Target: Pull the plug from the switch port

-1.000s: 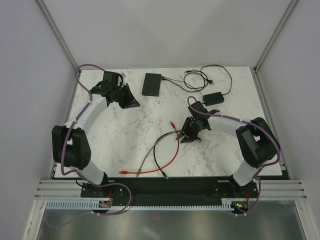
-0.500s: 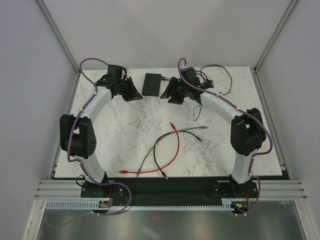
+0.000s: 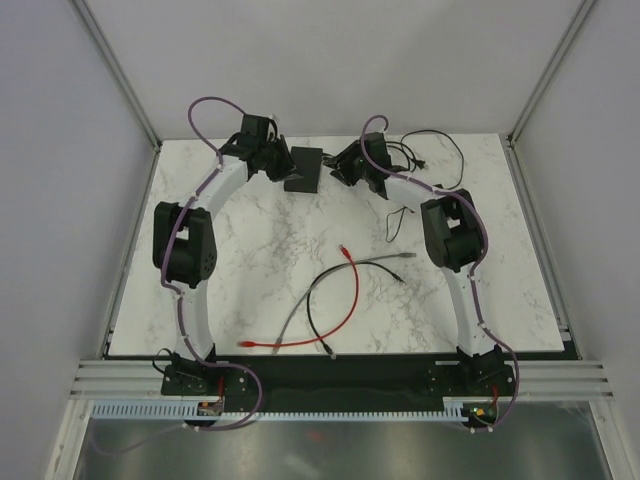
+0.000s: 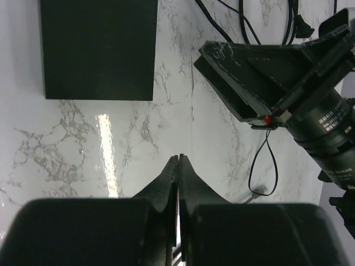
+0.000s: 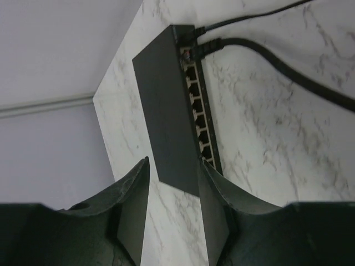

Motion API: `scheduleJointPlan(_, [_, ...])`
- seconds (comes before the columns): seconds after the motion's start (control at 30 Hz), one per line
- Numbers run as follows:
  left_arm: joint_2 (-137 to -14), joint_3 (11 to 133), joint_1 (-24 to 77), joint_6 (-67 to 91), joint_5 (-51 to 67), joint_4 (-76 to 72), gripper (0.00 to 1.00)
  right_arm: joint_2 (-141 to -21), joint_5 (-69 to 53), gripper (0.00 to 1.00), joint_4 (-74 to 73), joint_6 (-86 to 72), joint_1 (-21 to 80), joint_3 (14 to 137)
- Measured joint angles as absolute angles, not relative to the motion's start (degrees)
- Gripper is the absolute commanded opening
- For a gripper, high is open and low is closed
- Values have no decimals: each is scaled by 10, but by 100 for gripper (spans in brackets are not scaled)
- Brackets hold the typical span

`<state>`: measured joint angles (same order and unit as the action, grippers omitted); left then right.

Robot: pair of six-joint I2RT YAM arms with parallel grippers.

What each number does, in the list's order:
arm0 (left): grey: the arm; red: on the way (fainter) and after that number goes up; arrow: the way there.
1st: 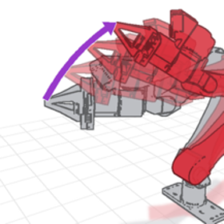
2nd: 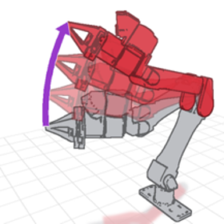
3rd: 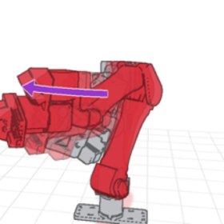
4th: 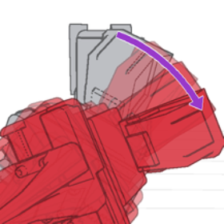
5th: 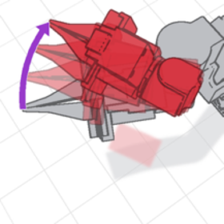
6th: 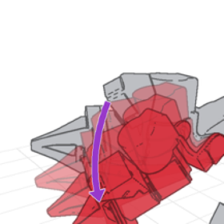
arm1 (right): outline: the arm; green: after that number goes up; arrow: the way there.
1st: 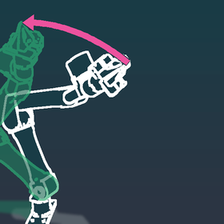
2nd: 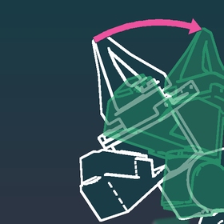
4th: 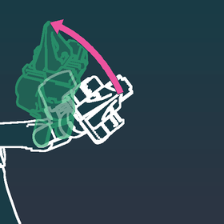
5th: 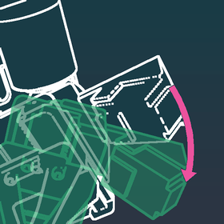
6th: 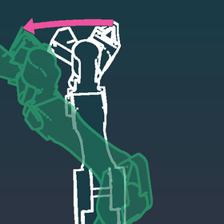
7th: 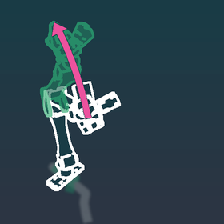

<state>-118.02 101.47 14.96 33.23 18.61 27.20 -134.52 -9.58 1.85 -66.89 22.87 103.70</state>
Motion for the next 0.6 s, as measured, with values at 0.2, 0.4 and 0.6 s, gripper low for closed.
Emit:
scheduleJointPlan(0.2, [-1248,1056,166,322,185,250,2,-1452,-70,44,94,-729,223,1102])
scheduleJointPlan(0.4, [-1303,1114,170,318,178,244,2,-1498,-39,43,147,-762,229,1122])
scheduleJointPlan(0.6, [-1349,1168,168,318,165,232,2,-1508,0,42,180,-785,232,1135])
